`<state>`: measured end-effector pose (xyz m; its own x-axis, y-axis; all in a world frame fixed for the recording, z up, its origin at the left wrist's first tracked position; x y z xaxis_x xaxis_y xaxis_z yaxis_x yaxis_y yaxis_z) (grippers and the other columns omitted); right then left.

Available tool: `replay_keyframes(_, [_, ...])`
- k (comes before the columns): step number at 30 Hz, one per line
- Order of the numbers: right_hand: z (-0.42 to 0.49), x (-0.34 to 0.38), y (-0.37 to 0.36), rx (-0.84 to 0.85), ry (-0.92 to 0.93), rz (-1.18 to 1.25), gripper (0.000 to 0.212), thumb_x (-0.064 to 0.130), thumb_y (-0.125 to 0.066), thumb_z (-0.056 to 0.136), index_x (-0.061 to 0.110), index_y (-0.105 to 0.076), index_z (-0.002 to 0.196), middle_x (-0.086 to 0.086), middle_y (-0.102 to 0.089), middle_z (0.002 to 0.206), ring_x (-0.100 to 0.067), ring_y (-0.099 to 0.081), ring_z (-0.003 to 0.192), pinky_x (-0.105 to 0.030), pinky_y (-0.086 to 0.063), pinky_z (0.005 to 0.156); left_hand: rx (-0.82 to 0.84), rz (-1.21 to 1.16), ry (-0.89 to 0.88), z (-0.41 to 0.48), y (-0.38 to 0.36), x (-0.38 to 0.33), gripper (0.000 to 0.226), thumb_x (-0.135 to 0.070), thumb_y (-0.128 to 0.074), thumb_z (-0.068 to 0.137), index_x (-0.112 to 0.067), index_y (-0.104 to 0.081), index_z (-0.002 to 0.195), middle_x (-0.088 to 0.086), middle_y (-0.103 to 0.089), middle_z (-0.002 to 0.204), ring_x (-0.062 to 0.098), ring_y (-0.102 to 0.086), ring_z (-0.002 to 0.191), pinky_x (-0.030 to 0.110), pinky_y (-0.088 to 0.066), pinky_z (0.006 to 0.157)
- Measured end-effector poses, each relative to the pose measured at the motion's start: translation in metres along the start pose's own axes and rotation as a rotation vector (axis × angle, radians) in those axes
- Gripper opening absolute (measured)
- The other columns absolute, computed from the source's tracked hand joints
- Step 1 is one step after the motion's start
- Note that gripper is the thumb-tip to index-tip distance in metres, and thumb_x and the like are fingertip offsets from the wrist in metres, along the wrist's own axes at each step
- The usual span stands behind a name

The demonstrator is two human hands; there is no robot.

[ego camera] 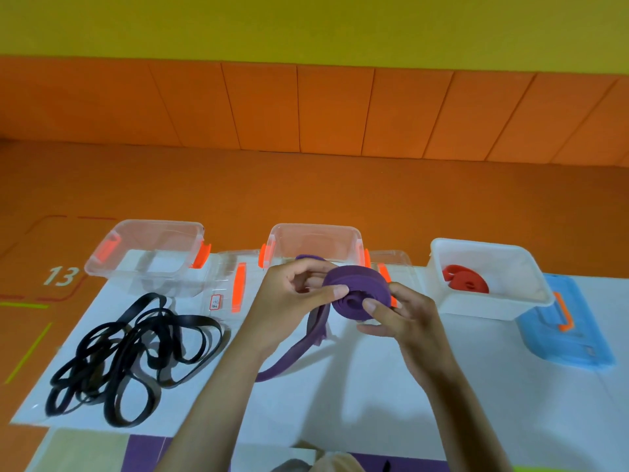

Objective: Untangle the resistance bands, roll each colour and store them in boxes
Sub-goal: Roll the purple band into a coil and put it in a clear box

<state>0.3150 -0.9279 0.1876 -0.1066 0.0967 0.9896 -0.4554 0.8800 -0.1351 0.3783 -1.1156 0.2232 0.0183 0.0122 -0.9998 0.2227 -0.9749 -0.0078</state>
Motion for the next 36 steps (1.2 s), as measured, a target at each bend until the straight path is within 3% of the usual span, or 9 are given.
replay_keyframes(7, [-0.011, -0.002, 0.006, -0.129, -0.075, 0.191, 0.037, 0.034, -0.082, 0.080, 0.011, -0.078, 0.108, -0.016, -0.077, 0.113, -0.031, -0.076, 0.106, -0.034, -0.064, 0.081, 0.099, 0.073, 0.067, 0.003, -0.008, -0.003, 0.027, -0.020, -0.089, 0.085, -0.028, -0.082, 0.110, 0.005, -0.083, 0.102, 0.023, -0.079, 0.101, 0.034, -0.063, 0.092])
replay_keyframes(13, [-0.015, 0.011, -0.008, 0.025, -0.069, 0.256, 0.039, 0.023, -0.082, 0.086, 0.011, -0.072, 0.121, -0.017, -0.074, 0.124, -0.033, -0.073, 0.116, -0.038, -0.063, 0.087, 0.034, -0.057, 0.044, 0.005, -0.007, -0.014, 0.040, -0.023, -0.094, 0.075, -0.030, -0.079, 0.112, 0.003, -0.081, 0.100, 0.019, -0.078, 0.097, 0.027, -0.063, 0.079])
replay_keyframes(15, [-0.014, 0.020, -0.004, 0.010, -0.006, 0.184, 0.035, 0.017, -0.081, 0.087, 0.013, -0.072, 0.121, -0.016, -0.074, 0.121, -0.033, -0.072, 0.114, -0.045, -0.063, 0.090, 0.009, -0.039, 0.006, 0.004, -0.012, -0.017, 0.038, -0.022, -0.093, 0.076, -0.032, -0.076, 0.109, 0.003, -0.081, 0.099, 0.020, -0.079, 0.097, 0.032, -0.064, 0.082])
replay_keyframes(19, [-0.011, 0.033, 0.003, -0.068, 0.055, 0.071, 0.041, 0.015, -0.083, 0.080, 0.009, -0.069, 0.118, -0.015, -0.077, 0.108, -0.032, -0.075, 0.101, -0.052, -0.063, 0.088, -0.022, -0.019, -0.045, 0.001, -0.024, -0.022, 0.025, -0.029, -0.087, 0.083, -0.026, -0.073, 0.103, 0.007, -0.080, 0.101, 0.030, -0.075, 0.095, 0.061, -0.061, 0.084])
replay_keyframes(22, [-0.010, 0.034, -0.002, -0.037, 0.057, 0.132, 0.045, 0.012, -0.083, 0.080, 0.004, -0.067, 0.121, -0.017, -0.077, 0.108, -0.031, -0.076, 0.098, -0.041, -0.064, 0.082, -0.081, -0.054, -0.064, -0.002, -0.027, -0.020, 0.019, -0.029, -0.083, 0.086, -0.025, -0.076, 0.103, 0.015, -0.076, 0.100, 0.020, -0.070, 0.091, 0.044, -0.057, 0.080])
replay_keyframes(25, [-0.008, 0.031, -0.006, -0.028, 0.069, 0.166, 0.046, 0.011, -0.085, 0.078, 0.001, -0.067, 0.119, -0.020, -0.075, 0.110, -0.032, -0.074, 0.101, -0.040, -0.063, 0.086, -0.130, -0.075, -0.099, -0.004, -0.024, -0.021, 0.022, -0.026, -0.085, 0.084, -0.031, -0.080, 0.105, 0.001, -0.080, 0.098, 0.011, -0.075, 0.094, 0.025, -0.059, 0.084])
replay_keyframes(29, [-0.004, 0.030, -0.003, -0.105, 0.061, -0.137, 0.041, 0.029, -0.087, 0.073, 0.019, -0.075, 0.110, -0.003, -0.077, 0.104, -0.025, -0.071, 0.099, -0.034, -0.060, 0.084, -0.119, -0.001, -0.184, -0.001, -0.020, -0.031, 0.024, -0.024, -0.084, 0.085, -0.037, -0.081, 0.104, -0.007, -0.082, 0.105, 0.011, -0.077, 0.101, 0.021, -0.058, 0.088])
replay_keyframes(32, [0.000, 0.036, 0.001, -0.006, 0.059, -0.185, 0.051, 0.033, -0.083, 0.080, 0.025, -0.067, 0.128, 0.011, -0.073, 0.111, -0.027, -0.073, 0.095, -0.039, -0.062, 0.075, -0.092, 0.106, -0.248, 0.003, -0.018, -0.041, 0.025, -0.019, -0.084, 0.089, -0.038, -0.081, 0.106, -0.012, -0.080, 0.110, 0.011, -0.076, 0.106, 0.023, -0.058, 0.091])
replay_keyframes(36, [0.003, 0.056, 0.006, 0.051, 0.073, -0.081, 0.028, 0.032, -0.073, 0.091, 0.031, -0.068, 0.118, -0.007, -0.074, 0.118, -0.031, -0.078, 0.096, -0.042, -0.066, 0.074, -0.025, 0.161, -0.323, 0.008, -0.021, -0.059, 0.031, -0.019, -0.084, 0.091, -0.038, -0.078, 0.115, -0.015, -0.078, 0.117, 0.009, -0.073, 0.112, 0.017, -0.056, 0.091])
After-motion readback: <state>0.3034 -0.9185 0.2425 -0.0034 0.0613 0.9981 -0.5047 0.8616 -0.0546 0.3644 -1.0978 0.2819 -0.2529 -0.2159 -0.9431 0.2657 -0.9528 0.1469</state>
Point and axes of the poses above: each hand's wrist, its own z-axis towards the middle knuckle, its own y-axis out of the back of the hand, x = y × z, the point moved 7 cm from there along z, towards the middle knuckle
